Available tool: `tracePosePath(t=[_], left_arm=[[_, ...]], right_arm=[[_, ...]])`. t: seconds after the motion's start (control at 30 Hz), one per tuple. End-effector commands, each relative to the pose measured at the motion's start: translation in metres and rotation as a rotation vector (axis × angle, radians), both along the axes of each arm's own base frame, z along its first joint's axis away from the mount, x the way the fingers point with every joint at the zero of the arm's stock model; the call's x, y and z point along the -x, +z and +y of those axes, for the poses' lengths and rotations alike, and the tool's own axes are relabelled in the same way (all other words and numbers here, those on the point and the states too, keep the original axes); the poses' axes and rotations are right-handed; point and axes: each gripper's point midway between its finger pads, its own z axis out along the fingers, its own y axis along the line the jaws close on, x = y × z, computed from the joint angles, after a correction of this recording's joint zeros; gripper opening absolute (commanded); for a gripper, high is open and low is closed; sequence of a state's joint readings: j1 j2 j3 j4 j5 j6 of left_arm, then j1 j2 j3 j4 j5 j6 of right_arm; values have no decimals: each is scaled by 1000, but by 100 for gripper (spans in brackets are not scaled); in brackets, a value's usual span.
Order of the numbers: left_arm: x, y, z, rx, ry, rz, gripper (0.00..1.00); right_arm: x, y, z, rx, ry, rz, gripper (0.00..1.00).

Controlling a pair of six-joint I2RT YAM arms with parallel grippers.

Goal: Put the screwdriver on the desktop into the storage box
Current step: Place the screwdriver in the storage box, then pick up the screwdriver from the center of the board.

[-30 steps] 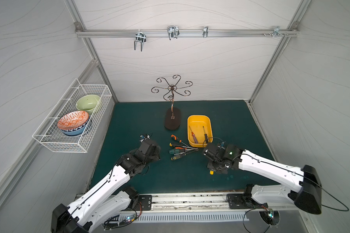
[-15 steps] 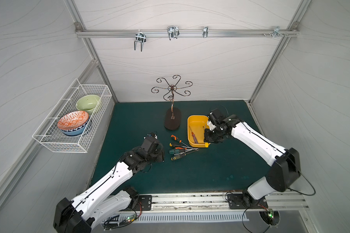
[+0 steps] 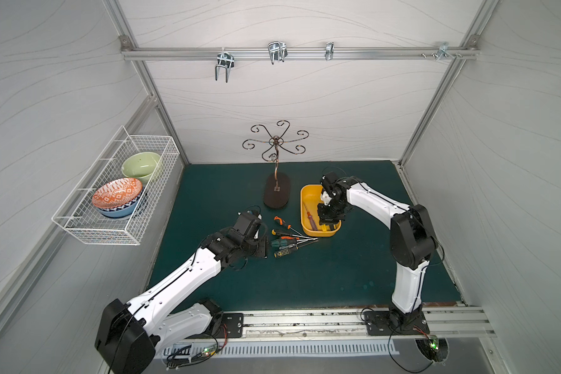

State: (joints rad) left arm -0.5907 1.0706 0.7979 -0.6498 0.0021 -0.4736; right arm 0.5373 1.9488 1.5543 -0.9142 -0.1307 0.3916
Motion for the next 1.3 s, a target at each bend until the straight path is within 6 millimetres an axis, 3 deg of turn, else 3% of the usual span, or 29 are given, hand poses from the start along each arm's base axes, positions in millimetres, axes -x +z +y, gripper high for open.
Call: tracePosePath(t=[0.0,0.23,0.4,0.5,0.67,0.77,0.87,1.07,1.27], left_arm=[[-13,16,-8,14,-19,-41,54],[-21,14,-12,-1,-20,-33,54],[-24,9,-17,-18,-47,-5,57],[-24,2,-23,-25,-90,28,60],[-23,-6,-34,-43,-184,73,61],[-19,-10,-45,-32,-262,111,60],[-14,-14,-52,-74,-317,115,58],[-10,-29,-62,-183,-383,131,57],[-18,-43,-68,-223,-404,162,59]], right_arm=[[-13,-13,-2,17,4,-16,4],[-26,-25,-2,22,-19,-18,12],[-29,-27,-2,34,-23,-26,45],[-31,-13,-2,18,-18,-70,54],[-28,36,-2,-64,-17,-197,55],[-13,70,-1,-177,-22,-293,57],[10,87,-9,-252,-43,-345,58],[56,84,-30,-308,-69,-351,57],[85,83,-53,-318,-118,-393,56]])
